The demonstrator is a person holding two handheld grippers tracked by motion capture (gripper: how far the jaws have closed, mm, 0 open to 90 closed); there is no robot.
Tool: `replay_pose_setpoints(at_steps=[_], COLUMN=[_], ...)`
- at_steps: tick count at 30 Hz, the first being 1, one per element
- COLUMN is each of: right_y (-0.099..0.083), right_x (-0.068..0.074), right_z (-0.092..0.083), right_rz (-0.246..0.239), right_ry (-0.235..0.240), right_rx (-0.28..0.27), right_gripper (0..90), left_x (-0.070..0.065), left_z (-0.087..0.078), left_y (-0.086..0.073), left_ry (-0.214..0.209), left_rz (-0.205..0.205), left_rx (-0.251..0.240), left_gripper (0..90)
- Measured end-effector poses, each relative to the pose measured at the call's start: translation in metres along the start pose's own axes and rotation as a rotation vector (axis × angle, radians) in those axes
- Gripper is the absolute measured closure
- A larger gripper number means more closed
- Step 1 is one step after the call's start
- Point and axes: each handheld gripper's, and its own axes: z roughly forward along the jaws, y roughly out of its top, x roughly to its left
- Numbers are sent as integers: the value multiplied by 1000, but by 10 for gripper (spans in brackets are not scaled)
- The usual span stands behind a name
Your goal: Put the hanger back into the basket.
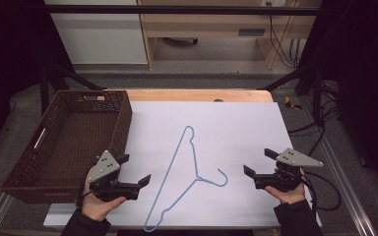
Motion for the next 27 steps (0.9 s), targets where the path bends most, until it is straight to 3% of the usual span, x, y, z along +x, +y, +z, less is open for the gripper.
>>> replay_pose_setpoints(at_steps=[6,27], right_y=[1,0], right_x=[0,4], right_z=[-2,2], right_rz=[0,-12], right_ry=[-6,-7], right_rx=[-4,3], right_gripper=[52,61], left_x=[-17,-46], left_z=[23,86], left_y=[3,10], left_ry=[-42,-112], left_rz=[27,79], left_rx=[63,244], left_gripper=[54,109])
